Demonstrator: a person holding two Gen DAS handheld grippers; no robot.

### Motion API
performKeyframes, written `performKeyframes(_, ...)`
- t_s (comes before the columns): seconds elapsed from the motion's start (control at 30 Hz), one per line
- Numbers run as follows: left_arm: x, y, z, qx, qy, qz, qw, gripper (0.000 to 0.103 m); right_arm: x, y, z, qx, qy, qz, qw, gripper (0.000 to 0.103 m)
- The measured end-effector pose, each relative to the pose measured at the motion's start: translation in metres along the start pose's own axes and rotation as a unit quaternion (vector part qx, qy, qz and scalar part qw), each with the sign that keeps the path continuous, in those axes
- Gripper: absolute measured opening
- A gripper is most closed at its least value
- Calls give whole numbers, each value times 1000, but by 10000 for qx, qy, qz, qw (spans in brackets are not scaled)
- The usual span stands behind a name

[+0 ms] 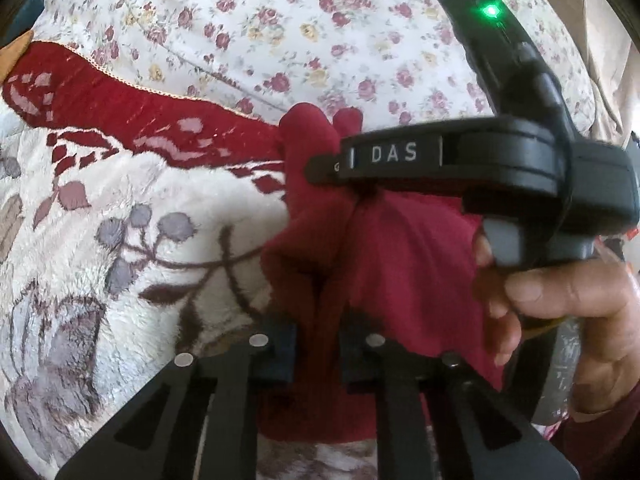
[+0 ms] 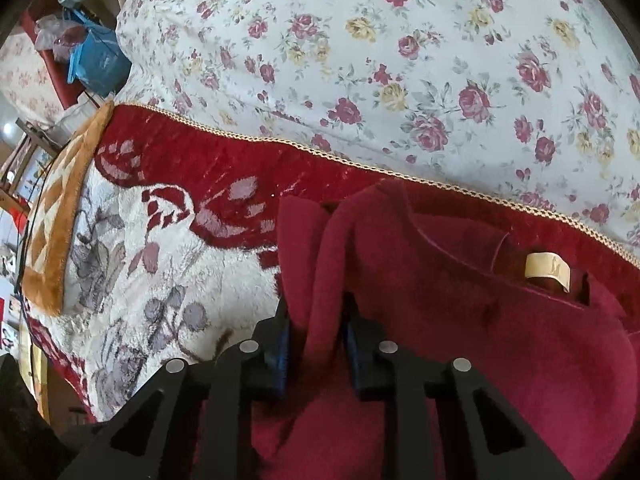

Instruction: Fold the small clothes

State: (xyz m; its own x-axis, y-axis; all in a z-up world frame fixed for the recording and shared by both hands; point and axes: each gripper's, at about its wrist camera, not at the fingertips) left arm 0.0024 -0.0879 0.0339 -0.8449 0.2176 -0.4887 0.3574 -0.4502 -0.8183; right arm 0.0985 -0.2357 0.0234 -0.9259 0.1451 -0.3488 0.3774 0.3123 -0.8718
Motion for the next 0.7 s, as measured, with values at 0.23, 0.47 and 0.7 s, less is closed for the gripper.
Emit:
performKeyframes(0.23,-8,-32,37,372,98,305,9988,13,-1,-60,10,-147,-91,301,9994,22)
performKeyframes(0.47,-10,-46,107,634,671,319,9952,13,8,-127,38,-21,-143,636,9979,22)
performKeyframes(0.7,-10,-31,182,846,1159,166,9895,13,34,-180,113,107,291,860,9958,21)
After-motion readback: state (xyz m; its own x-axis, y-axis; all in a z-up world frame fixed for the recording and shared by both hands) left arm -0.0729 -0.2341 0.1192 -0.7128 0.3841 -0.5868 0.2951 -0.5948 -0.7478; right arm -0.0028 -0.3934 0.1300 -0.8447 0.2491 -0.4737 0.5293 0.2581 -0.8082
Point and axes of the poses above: each gripper's, at about its wrist camera, not at the fingertips, and y roughly the way its jaws point, z to its right, x to its underside, and after that the axes turned 5 degrees about y, right-handed
